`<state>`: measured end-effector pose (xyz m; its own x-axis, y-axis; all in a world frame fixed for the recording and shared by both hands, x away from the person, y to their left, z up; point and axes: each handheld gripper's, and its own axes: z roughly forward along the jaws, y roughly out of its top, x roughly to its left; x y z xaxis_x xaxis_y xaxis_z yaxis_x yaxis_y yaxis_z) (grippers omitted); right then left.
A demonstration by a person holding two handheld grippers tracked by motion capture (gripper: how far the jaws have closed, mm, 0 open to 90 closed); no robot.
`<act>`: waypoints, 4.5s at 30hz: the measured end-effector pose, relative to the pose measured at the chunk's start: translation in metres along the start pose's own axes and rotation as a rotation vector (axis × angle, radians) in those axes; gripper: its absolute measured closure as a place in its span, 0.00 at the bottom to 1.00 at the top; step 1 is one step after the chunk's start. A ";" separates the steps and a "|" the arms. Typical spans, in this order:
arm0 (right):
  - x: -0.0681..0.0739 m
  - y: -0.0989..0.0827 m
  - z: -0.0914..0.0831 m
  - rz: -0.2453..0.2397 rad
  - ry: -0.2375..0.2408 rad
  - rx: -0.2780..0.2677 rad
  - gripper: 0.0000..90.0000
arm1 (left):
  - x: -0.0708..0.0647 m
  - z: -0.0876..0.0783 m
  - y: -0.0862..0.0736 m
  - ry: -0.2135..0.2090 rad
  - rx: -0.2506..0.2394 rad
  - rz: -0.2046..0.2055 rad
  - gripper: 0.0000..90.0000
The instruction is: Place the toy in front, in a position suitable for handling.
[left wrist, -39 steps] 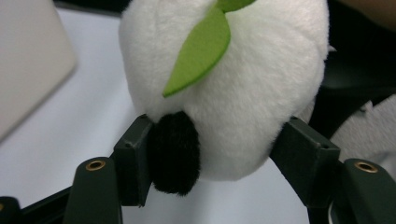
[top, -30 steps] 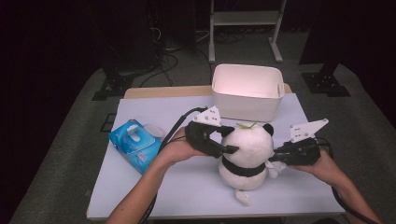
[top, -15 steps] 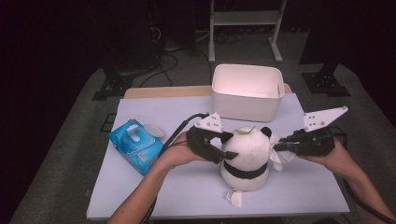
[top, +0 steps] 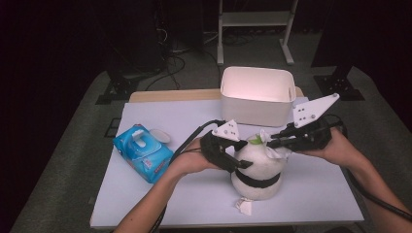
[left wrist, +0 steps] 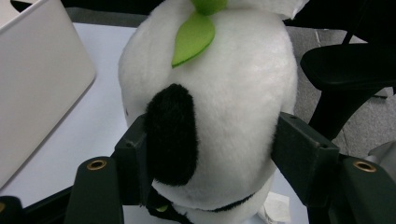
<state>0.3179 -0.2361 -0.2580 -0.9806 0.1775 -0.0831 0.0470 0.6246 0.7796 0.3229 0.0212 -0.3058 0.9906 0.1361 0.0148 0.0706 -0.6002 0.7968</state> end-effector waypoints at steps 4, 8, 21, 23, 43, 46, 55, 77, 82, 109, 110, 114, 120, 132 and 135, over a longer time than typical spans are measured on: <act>-0.003 -0.005 -0.006 0.020 -0.003 0.002 0.93 | 0.000 -0.001 -0.001 0.001 0.001 0.000 0.40; -0.007 -0.016 -0.015 0.048 -0.025 0.016 0.92 | -0.001 0.000 0.001 0.002 0.005 0.005 0.40; -0.016 -0.051 -0.019 0.135 -0.046 0.038 0.92 | 0.004 0.001 0.000 0.007 0.014 -0.017 0.34; -0.016 -0.054 -0.018 0.146 -0.040 0.036 0.92 | 0.005 0.002 0.000 -0.001 0.009 -0.014 0.36; -0.010 0.013 0.002 -0.004 -0.005 0.098 0.92 | 0.000 0.011 0.014 0.008 0.031 0.022 0.46; -0.013 0.009 0.000 0.010 -0.005 0.090 0.92 | 0.001 0.010 0.011 0.009 0.018 0.014 0.46; -0.022 -0.021 -0.018 0.092 -0.034 0.067 0.92 | 0.000 0.008 0.010 -0.005 0.001 0.017 0.47; -0.013 -0.051 -0.029 0.142 -0.059 0.005 0.92 | 0.001 0.023 0.001 -0.028 -0.023 -0.018 0.47; -0.012 -0.049 -0.033 0.131 -0.071 -0.002 0.92 | 0.001 0.020 0.000 -0.027 -0.029 -0.016 0.50; -0.003 -0.017 -0.034 0.048 -0.066 -0.002 0.92 | 0.000 0.020 0.018 0.014 -0.008 0.006 0.56; -0.003 -0.013 -0.031 0.035 -0.063 0.005 0.92 | -0.002 0.022 0.022 0.011 0.004 0.022 0.56; -0.004 -0.001 -0.021 0.009 -0.060 0.054 0.92 | -0.004 0.025 0.025 0.012 0.018 0.034 0.55; -0.007 -0.014 -0.025 0.044 -0.071 0.066 0.92 | 0.000 0.027 0.019 -0.006 -0.016 0.019 0.48; -0.008 -0.057 -0.046 0.139 -0.083 0.043 0.92 | 0.006 0.042 -0.024 -0.027 0.038 -0.055 0.35; -0.009 -0.064 -0.049 0.159 -0.085 0.051 0.92 | 0.003 0.054 -0.028 -0.058 0.063 -0.054 0.28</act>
<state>0.3141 -0.3152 -0.2765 -0.9404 0.3397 -0.0154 0.2120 0.6209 0.7547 0.3297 -0.0039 -0.3608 0.9901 0.1249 -0.0633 0.1293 -0.6416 0.7560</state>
